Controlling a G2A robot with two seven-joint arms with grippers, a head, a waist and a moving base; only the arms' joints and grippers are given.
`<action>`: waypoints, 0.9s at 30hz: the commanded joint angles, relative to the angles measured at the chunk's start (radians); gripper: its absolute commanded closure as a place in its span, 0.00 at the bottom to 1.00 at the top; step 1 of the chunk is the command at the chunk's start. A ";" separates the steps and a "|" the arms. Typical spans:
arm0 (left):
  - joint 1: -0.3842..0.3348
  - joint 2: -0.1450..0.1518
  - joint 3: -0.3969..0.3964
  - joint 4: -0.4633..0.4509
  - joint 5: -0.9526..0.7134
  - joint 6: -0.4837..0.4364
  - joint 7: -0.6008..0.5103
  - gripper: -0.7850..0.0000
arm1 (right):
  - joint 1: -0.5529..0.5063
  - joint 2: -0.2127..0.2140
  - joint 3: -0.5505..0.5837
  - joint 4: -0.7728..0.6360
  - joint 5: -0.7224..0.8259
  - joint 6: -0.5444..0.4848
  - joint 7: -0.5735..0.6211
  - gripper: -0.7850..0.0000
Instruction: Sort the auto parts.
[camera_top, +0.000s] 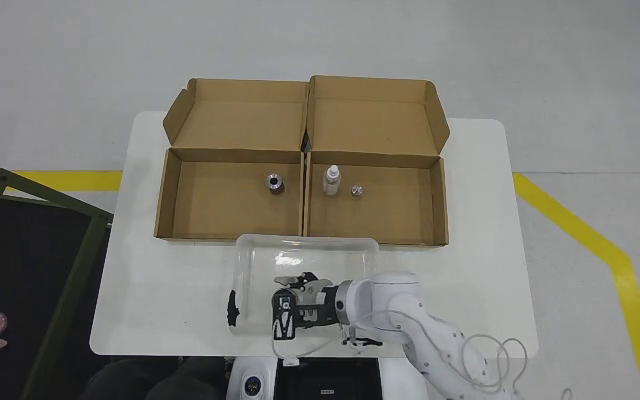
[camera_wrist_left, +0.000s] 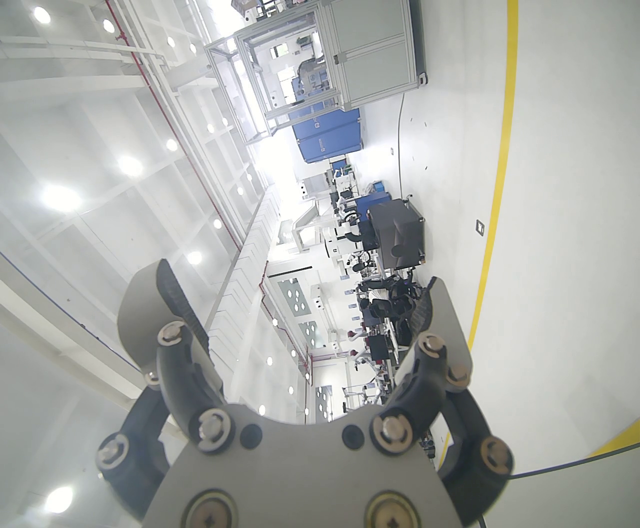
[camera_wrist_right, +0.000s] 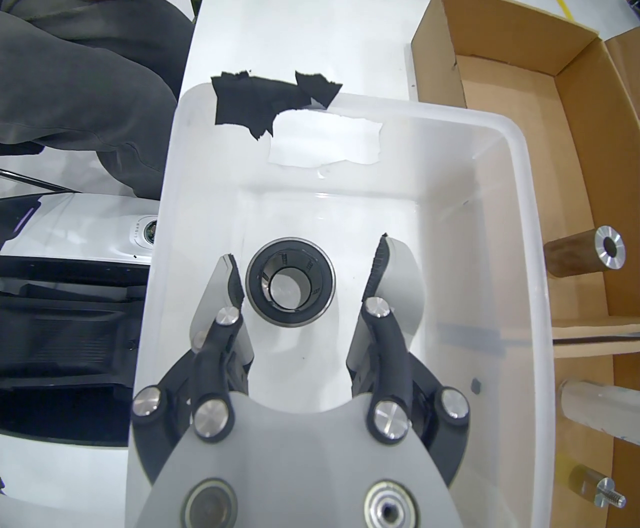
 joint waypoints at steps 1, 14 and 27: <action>0.000 0.000 0.000 0.000 0.000 0.000 0.000 0.00 | 0.005 0.001 -0.002 0.011 0.003 0.000 -0.003 0.37; 0.000 0.000 0.000 0.000 0.000 0.000 0.000 0.00 | 0.082 -0.009 -0.056 0.122 0.023 0.015 -0.020 0.29; 0.000 0.000 0.000 0.000 0.000 0.000 0.000 0.00 | 0.141 -0.021 -0.111 0.156 0.053 0.015 -0.022 0.67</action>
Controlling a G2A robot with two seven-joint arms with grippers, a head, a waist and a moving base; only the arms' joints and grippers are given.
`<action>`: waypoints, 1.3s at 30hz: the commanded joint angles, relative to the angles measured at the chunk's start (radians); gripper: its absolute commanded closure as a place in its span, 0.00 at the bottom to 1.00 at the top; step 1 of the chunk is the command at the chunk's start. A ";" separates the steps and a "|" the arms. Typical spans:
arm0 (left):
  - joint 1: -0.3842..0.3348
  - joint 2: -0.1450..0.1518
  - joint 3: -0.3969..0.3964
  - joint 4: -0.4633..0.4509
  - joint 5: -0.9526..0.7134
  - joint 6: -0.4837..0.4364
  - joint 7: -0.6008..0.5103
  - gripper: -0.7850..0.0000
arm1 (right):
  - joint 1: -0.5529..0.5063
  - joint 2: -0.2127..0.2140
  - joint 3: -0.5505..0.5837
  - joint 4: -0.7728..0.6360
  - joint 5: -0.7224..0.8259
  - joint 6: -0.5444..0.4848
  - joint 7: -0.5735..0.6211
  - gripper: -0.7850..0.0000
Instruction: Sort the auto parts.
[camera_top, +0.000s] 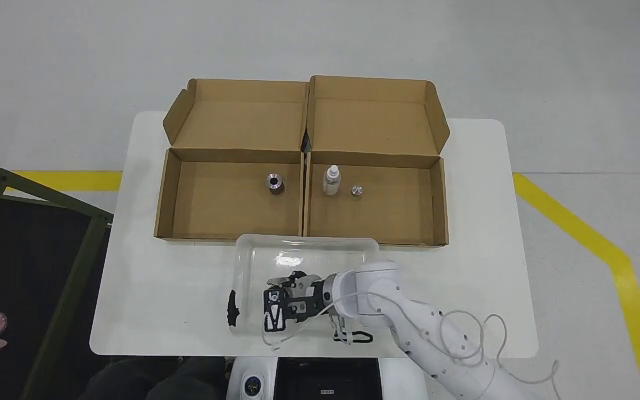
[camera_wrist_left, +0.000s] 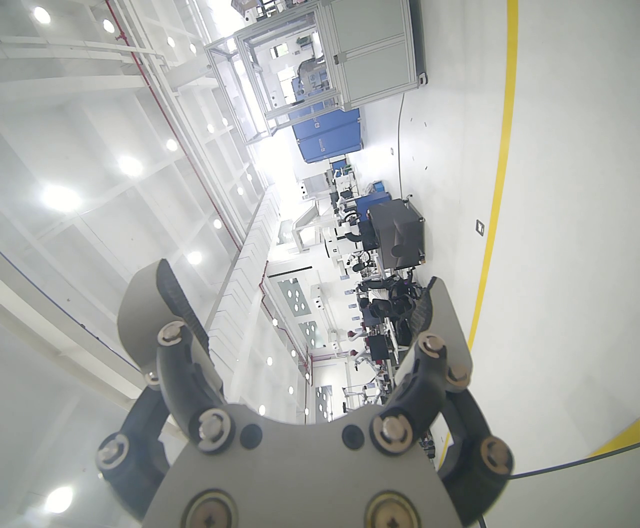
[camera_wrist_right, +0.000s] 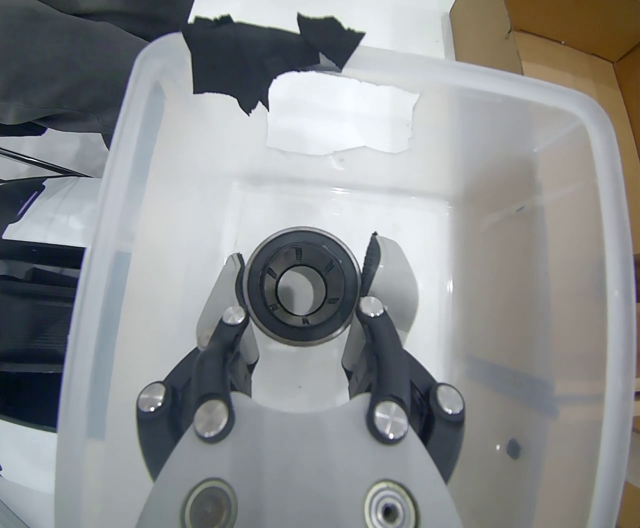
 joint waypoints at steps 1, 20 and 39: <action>0.000 0.000 0.000 0.000 0.000 0.000 0.000 0.00 | 0.006 -0.001 -0.003 0.001 0.006 0.000 0.000 0.72; 0.000 0.000 0.000 0.000 0.000 0.000 0.000 0.00 | 0.038 0.007 0.023 -0.074 0.083 -0.008 -0.009 1.00; 0.000 0.000 0.000 0.000 0.000 0.000 0.000 0.00 | 0.103 0.006 0.041 -0.118 0.122 0.039 -0.034 1.00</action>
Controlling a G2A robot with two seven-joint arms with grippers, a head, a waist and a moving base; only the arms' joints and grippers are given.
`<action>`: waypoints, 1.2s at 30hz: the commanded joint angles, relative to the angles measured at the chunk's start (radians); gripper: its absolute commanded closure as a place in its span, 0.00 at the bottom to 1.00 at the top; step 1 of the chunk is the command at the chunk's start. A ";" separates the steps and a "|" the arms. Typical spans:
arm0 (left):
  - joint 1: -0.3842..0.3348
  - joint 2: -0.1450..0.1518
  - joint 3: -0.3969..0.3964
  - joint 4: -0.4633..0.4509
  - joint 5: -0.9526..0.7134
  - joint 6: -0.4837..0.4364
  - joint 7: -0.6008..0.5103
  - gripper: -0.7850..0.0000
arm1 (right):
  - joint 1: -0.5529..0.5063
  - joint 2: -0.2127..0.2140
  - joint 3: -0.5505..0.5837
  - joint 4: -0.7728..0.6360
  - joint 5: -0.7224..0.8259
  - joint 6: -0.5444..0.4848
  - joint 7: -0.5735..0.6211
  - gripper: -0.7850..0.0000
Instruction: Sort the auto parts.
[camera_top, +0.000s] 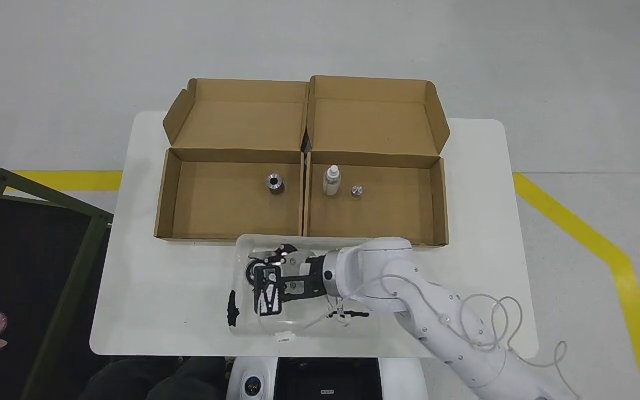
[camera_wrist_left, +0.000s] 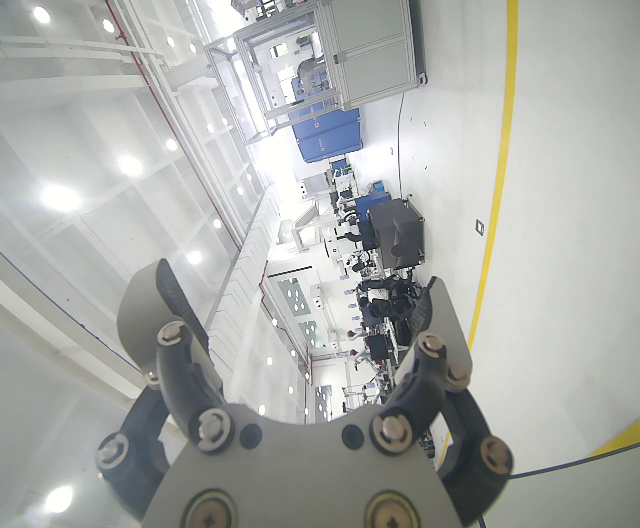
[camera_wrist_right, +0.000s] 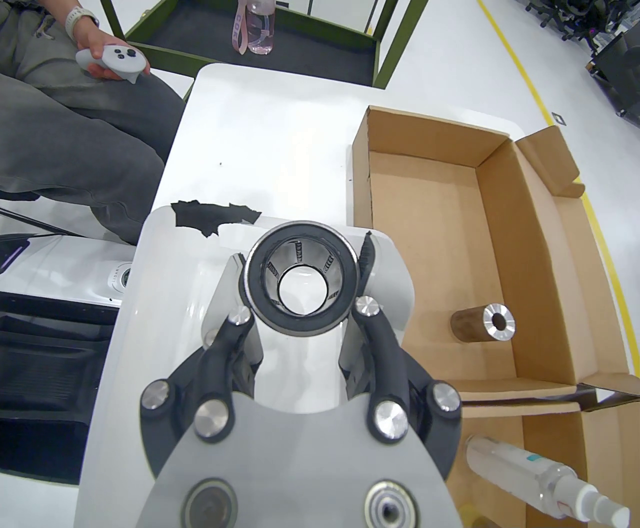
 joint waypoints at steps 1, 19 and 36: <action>0.000 0.000 0.000 0.000 0.000 0.000 0.000 0.00 | 0.007 0.000 0.003 0.000 0.003 0.005 -0.003 1.00; 0.000 0.000 0.000 0.000 0.000 0.000 0.000 0.00 | 0.100 -0.014 0.030 0.106 0.061 0.071 -0.066 1.00; 0.000 0.000 0.000 0.000 0.000 0.000 0.000 0.00 | 0.271 -0.061 -0.026 0.326 0.117 0.138 -0.082 1.00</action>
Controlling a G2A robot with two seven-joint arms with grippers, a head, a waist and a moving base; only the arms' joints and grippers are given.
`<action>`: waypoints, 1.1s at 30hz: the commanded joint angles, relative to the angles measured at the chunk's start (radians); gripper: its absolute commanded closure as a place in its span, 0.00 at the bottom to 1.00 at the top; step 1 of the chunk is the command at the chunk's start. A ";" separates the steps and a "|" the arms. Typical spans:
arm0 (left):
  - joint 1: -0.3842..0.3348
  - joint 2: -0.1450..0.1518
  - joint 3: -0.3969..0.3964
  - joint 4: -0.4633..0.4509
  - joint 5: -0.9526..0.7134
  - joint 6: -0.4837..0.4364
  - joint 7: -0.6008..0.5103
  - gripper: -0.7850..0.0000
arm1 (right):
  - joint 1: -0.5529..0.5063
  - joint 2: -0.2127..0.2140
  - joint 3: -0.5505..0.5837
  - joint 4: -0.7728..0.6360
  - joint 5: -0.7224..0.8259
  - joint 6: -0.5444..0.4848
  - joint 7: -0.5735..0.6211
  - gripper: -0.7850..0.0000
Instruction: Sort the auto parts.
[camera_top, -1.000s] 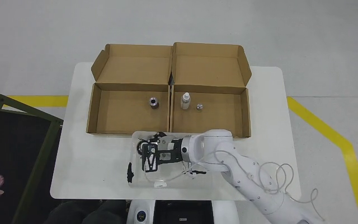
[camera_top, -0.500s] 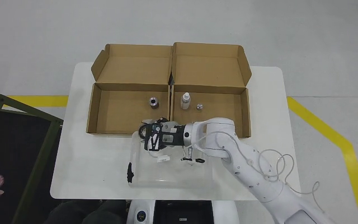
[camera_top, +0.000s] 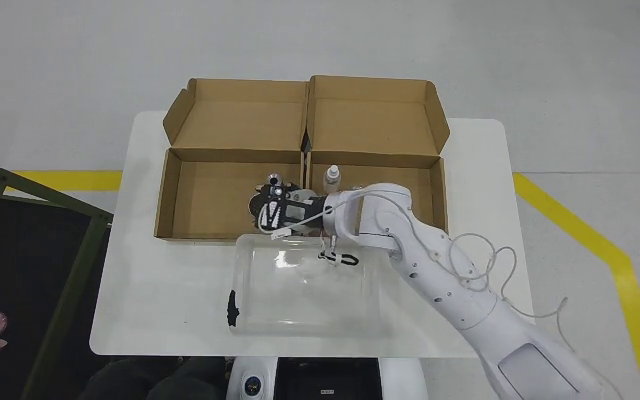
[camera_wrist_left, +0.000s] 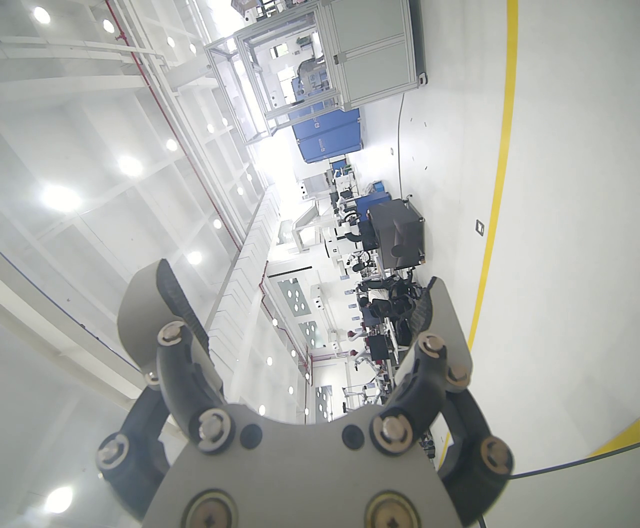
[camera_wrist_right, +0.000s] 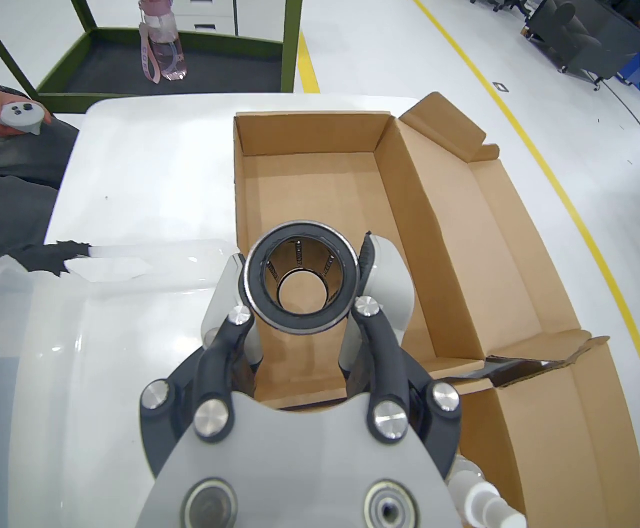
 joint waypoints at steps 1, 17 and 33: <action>0.000 0.000 0.000 0.000 0.000 0.000 0.000 0.00 | 0.017 -0.005 -0.008 0.025 0.004 0.005 0.009 1.00; 0.000 0.000 0.000 0.000 0.000 0.000 0.000 0.00 | 0.113 -0.059 -0.084 0.257 0.053 0.029 0.032 1.00; 0.000 0.000 0.000 0.000 0.000 0.000 0.000 0.00 | 0.143 -0.093 -0.121 0.349 0.041 0.039 0.040 0.82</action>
